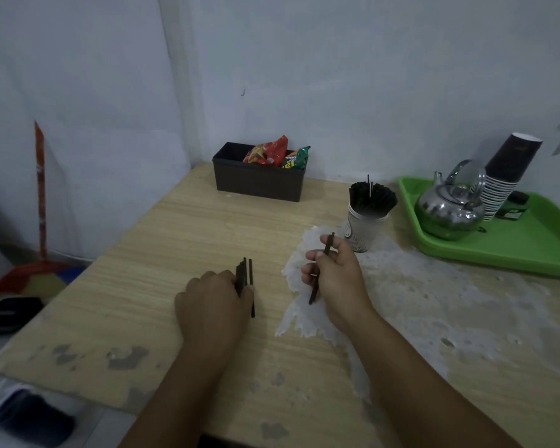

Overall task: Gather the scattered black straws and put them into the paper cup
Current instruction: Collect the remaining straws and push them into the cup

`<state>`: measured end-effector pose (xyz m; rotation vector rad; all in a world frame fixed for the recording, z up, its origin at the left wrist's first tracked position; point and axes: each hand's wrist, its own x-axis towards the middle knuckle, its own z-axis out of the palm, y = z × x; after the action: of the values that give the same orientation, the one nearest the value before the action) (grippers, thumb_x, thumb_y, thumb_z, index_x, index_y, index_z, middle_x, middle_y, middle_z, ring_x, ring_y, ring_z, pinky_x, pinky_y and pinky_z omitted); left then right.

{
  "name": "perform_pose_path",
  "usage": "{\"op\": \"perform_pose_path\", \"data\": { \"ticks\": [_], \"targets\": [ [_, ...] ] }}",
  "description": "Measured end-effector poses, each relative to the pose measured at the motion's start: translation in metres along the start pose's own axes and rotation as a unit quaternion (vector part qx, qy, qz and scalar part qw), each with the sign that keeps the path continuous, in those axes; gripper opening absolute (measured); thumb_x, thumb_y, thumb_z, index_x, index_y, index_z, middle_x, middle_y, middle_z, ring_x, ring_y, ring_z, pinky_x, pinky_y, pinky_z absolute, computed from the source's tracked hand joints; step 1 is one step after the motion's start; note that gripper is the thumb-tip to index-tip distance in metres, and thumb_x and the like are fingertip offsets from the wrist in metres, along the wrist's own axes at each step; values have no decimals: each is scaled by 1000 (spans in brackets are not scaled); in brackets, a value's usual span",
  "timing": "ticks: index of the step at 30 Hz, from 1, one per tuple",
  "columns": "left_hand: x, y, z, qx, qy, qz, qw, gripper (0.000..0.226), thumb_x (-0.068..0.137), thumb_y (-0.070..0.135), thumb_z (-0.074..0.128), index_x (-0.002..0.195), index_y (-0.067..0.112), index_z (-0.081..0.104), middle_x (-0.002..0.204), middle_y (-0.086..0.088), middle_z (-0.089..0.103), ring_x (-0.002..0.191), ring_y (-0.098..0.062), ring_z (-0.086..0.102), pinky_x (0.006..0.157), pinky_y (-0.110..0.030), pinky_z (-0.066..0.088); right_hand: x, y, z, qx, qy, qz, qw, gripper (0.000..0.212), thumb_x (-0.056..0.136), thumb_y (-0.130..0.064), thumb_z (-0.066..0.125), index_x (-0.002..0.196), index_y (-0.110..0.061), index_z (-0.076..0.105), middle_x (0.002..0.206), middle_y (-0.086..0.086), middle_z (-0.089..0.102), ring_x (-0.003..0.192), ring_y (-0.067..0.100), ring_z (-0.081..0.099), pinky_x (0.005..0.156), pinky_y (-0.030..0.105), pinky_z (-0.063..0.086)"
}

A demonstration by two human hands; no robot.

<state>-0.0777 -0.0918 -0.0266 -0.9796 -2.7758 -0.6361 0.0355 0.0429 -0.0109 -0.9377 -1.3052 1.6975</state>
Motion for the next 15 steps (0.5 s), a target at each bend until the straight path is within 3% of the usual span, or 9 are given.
{"op": "perform_pose_path", "data": {
  "ticks": [3,6,9,12,15],
  "targets": [
    [2,6,3,-59,-7,-3,998,21,85,41,55,86,24,67,81,5,67,77,-20,60,61,-30,44,4,-6,-1,19,16,18,1000,28,93,3,42,102,-20,53,86,8,61,59,14,51,53,27,44],
    [2,9,4,-101,-9,-18,995,16,84,36,57,87,24,67,83,7,69,80,-20,62,65,-31,48,4,-6,-7,2,15,-32,999,24,95,-1,43,100,-22,54,74,3,56,55,11,44,52,27,35],
    [1,10,4,-129,3,-25,991,13,85,33,58,90,25,67,83,6,70,79,-19,62,65,-31,49,-1,0,-11,-51,-15,-83,995,16,102,-16,43,102,-24,57,71,-2,55,56,8,46,52,25,39],
    [1,11,1,-173,29,-10,984,8,87,29,59,92,26,65,78,7,68,74,-19,62,63,-31,47,-6,9,-12,-140,-51,-81,986,16,103,-21,43,105,-24,59,76,-3,59,63,7,51,58,24,45],
    [1,19,-5,-264,12,26,964,16,87,28,63,102,27,58,68,10,64,65,-7,60,58,-28,44,-5,11,-11,-131,-58,-68,987,17,102,-26,47,102,-26,63,78,-5,61,62,8,50,58,28,42]
  ]
}}
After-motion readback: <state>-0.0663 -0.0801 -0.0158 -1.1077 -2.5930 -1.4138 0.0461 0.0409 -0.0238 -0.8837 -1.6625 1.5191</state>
